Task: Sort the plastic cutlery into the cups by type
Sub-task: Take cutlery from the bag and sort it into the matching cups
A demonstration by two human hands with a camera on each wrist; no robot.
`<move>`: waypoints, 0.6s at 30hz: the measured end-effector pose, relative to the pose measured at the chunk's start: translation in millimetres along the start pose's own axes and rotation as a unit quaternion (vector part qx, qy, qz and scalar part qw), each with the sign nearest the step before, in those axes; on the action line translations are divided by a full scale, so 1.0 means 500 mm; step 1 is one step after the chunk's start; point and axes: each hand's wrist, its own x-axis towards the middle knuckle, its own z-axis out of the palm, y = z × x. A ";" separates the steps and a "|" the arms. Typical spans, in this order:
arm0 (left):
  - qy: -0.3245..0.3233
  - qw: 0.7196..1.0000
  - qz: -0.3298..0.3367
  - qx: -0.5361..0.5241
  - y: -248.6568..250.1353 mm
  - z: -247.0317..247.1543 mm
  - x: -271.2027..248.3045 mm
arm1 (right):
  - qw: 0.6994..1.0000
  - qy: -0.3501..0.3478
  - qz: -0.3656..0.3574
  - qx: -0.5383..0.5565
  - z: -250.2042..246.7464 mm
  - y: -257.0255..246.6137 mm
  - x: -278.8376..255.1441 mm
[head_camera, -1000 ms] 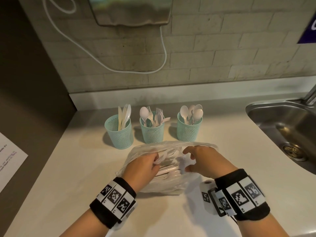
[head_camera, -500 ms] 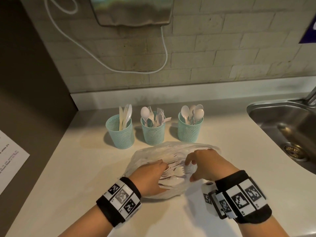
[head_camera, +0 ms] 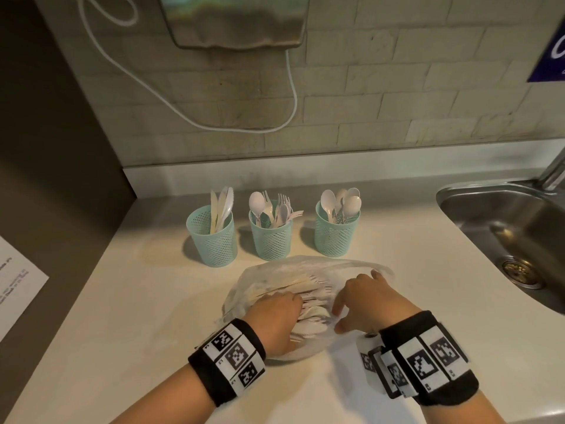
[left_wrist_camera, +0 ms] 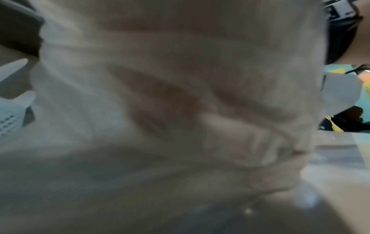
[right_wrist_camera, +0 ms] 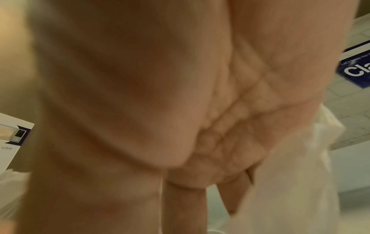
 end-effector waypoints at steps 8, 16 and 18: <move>-0.092 0.980 -0.035 -0.174 -0.046 -0.038 0.000 | 0.999 -0.009 0.016 -0.026 0.016 0.015 -0.009; -0.082 0.973 -0.061 -0.206 -0.061 -0.044 0.000 | 1.000 0.001 -0.011 -0.022 0.007 0.013 -0.020; -0.073 0.973 -0.059 -0.210 -0.048 -0.042 -0.001 | 0.999 0.002 -0.009 -0.032 0.006 0.010 -0.021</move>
